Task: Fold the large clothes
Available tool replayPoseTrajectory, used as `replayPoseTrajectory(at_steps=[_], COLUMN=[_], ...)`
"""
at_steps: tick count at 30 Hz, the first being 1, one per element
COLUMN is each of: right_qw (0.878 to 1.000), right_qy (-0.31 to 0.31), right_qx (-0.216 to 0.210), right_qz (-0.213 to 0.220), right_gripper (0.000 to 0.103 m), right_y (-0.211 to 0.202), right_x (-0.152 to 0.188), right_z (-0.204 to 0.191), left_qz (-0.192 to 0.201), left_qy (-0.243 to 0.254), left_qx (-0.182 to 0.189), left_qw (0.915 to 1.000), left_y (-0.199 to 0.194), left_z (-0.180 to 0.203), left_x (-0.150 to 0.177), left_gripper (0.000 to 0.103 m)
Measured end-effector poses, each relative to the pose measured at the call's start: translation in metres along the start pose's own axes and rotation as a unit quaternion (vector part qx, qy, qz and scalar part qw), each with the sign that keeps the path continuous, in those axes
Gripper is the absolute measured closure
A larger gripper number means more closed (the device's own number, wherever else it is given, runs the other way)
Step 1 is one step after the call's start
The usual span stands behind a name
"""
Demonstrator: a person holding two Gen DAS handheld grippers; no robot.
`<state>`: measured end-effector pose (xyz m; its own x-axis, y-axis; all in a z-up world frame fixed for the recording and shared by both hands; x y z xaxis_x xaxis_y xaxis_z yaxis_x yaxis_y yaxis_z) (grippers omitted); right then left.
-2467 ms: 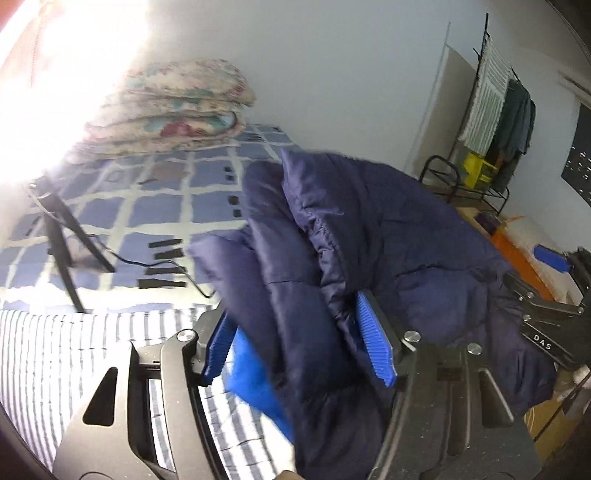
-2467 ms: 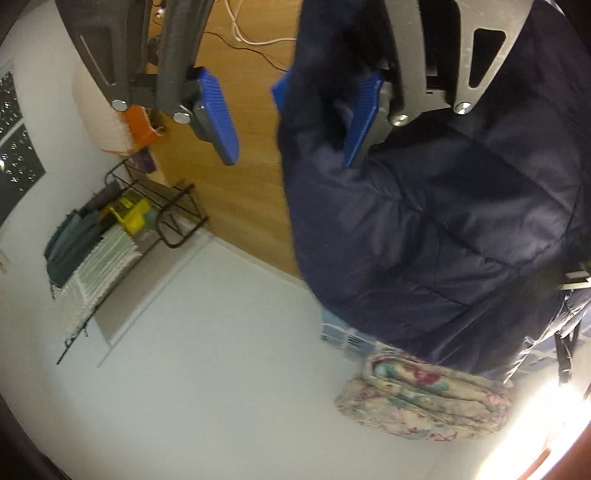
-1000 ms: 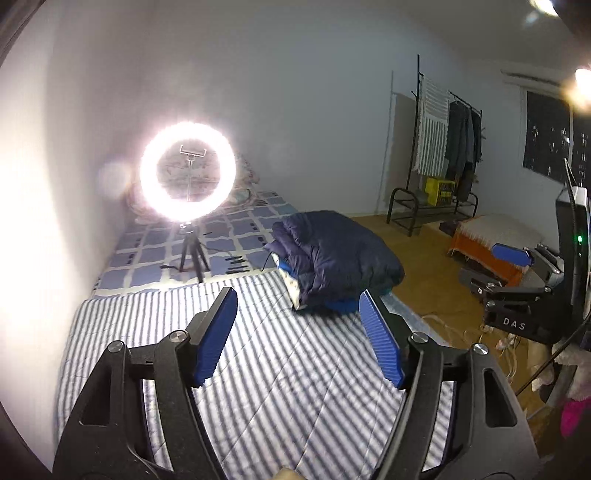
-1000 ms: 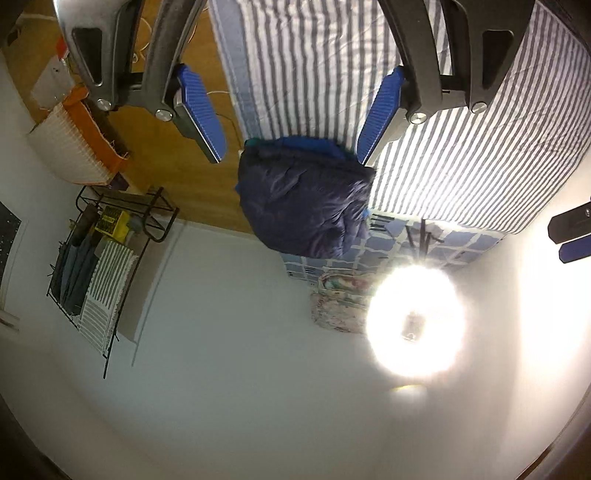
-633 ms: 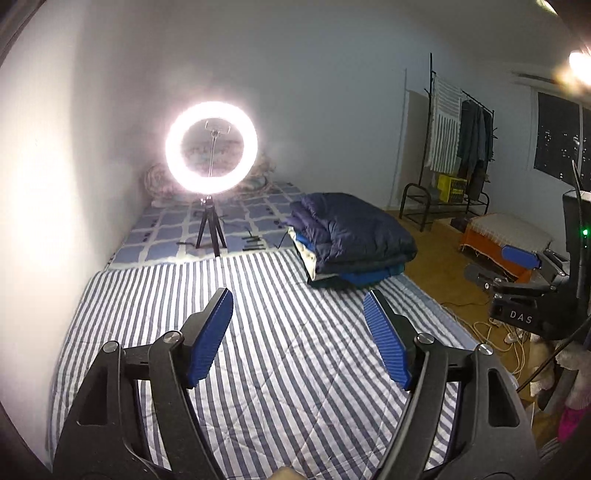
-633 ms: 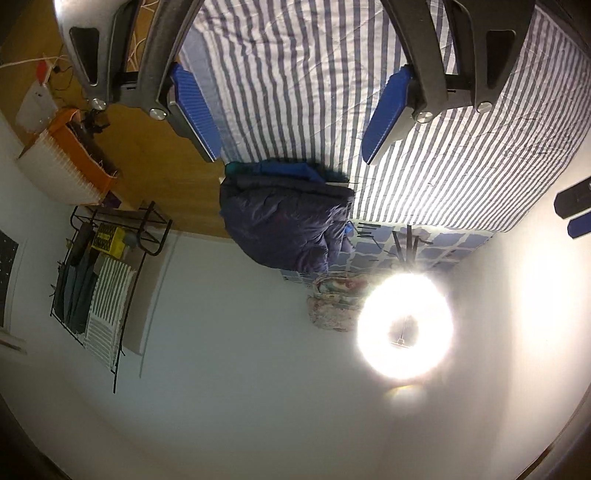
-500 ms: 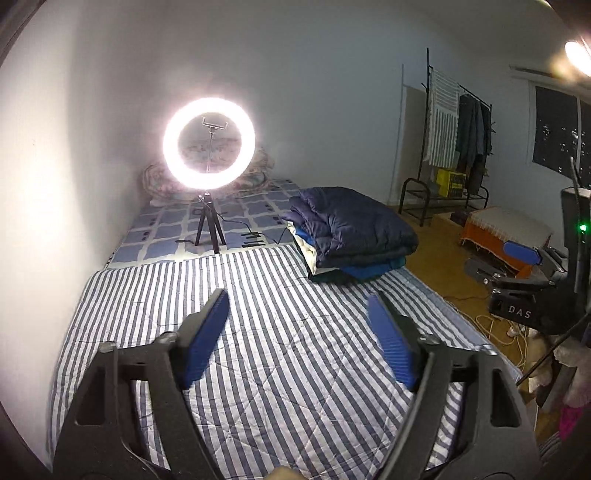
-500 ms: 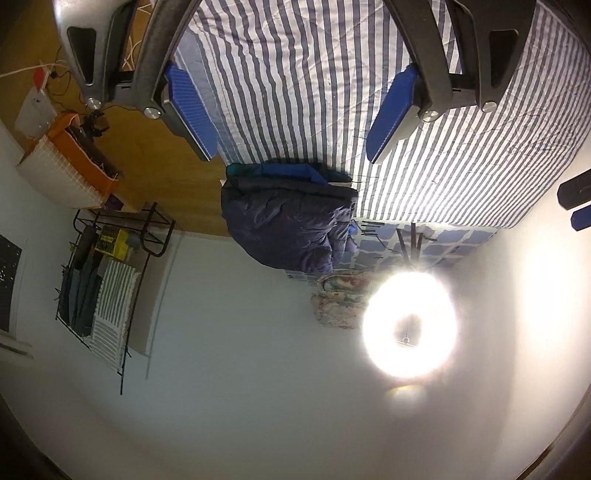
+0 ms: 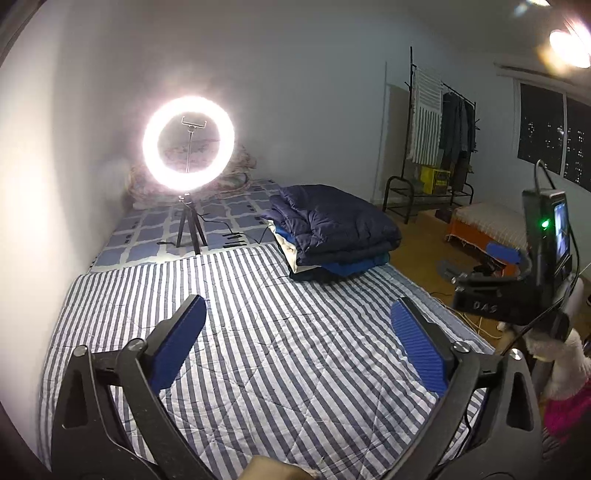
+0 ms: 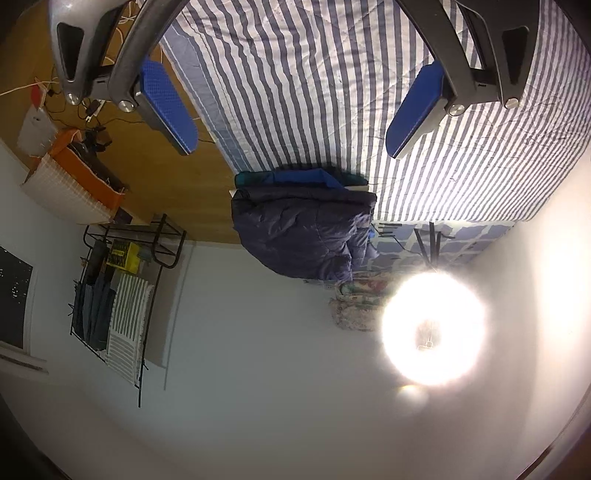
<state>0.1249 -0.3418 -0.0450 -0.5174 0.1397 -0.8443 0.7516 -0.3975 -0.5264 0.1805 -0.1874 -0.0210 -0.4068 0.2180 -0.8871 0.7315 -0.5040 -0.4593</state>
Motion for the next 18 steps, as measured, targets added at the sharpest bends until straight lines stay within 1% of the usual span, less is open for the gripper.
replayPoseTrajectory(at_steps=[3,9,14,18], right_qw=[1.0,1.0,1.0,1.0], right_qy=[-0.003,0.002,0.011,0.016], right_qx=[0.0,0.007,0.007,0.011], right_qz=[-0.006,0.0,-0.003,-0.002], right_gripper=[0.0,0.0,0.0,0.0], right_y=[0.003,0.0,0.002,0.003], right_x=[0.003,0.003,0.005,0.004], right_z=[-0.001,0.003,0.006,0.009], left_qz=[-0.003,-0.019,-0.016,-0.015], left_qy=[0.01,0.018,0.029,0.031], left_qx=[-0.003,-0.011,-0.022,-0.02], left_qw=[0.9999,0.9996,0.9992,0.9992], left_y=[0.001,0.005,0.003,0.002], left_z=[0.003,0.008,0.013,0.015], left_x=[0.0,0.006,0.008,0.009], left_gripper=[0.0,0.0,0.0,0.0])
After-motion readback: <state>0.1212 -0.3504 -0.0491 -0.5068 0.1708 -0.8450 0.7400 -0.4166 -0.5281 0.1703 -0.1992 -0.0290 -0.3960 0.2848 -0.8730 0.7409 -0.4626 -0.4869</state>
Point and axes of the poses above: each gripper's, at about its wrist camera, not at the fingertips, and y roughly the way its jaws point, z to its right, x to its underside, the point moved 3 cm from there along y, roughly the way its jaws point, and after that the axes turned 2 degrees about y, right-handed, at the moved point
